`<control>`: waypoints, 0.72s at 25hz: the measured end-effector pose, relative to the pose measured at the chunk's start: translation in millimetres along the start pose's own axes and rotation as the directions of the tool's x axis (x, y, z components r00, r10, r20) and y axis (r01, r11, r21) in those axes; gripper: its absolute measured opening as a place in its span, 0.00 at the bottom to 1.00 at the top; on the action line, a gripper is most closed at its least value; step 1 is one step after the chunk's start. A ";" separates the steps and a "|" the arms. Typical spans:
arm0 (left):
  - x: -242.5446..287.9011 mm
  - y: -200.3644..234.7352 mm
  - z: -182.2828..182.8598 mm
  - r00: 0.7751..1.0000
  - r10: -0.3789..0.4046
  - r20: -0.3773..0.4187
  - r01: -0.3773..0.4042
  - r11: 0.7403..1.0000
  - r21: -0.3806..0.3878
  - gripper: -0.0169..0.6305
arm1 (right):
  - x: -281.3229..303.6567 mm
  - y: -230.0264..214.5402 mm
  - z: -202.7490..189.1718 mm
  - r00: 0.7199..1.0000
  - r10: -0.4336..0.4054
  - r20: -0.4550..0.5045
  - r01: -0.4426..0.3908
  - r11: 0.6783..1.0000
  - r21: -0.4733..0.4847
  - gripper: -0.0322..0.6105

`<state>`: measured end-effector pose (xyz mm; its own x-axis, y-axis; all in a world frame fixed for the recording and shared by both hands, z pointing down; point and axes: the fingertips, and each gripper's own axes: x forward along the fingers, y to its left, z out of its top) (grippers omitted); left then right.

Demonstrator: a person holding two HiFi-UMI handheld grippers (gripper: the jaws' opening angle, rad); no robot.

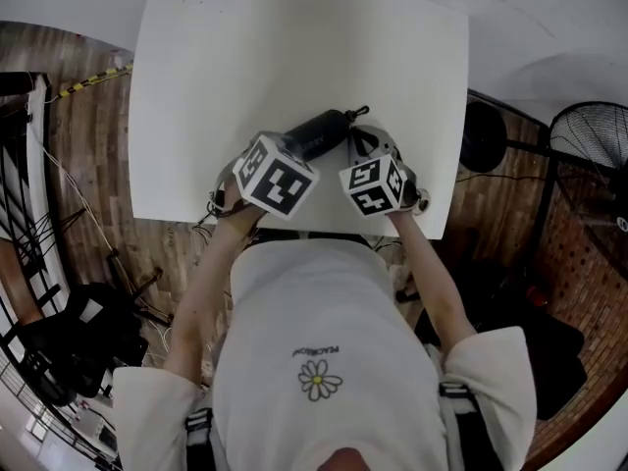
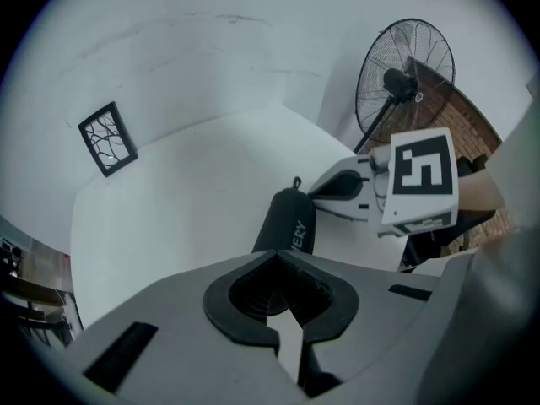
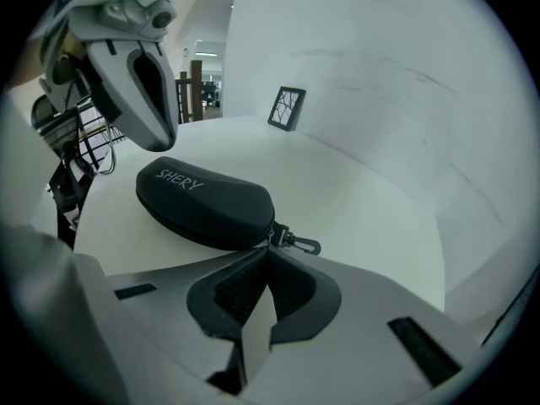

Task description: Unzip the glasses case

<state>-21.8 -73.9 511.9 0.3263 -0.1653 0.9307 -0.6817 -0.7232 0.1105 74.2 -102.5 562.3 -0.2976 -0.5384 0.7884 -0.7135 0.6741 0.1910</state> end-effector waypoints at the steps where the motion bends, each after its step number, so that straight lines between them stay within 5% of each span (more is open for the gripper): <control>1: -0.9 -5.0 0.4 1.000 -0.006 0.007 0.006 1.000 -0.002 0.05 | -5.7 10.1 -5.7 1.000 0.005 -0.008 -0.005 1.000 0.020 0.06; 9: 17.9 -46.1 -19.9 0.999 -0.045 -0.021 0.045 0.999 0.010 0.05 | -27.4 93.0 -15.2 0.988 0.153 0.006 -0.153 0.988 0.013 0.06; 18: 20.7 -41.4 -22.7 0.996 -0.087 -0.005 0.086 0.992 -0.090 0.05 | -22.7 87.7 -15.3 0.981 0.194 -0.023 -0.196 0.969 -0.154 0.06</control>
<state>-1.7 -32.2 534.5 0.3810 -0.0982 0.9193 -0.7074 -0.6713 0.2214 28.1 -23.4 570.1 -0.4158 -0.3854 0.8238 -0.5355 0.8359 0.1207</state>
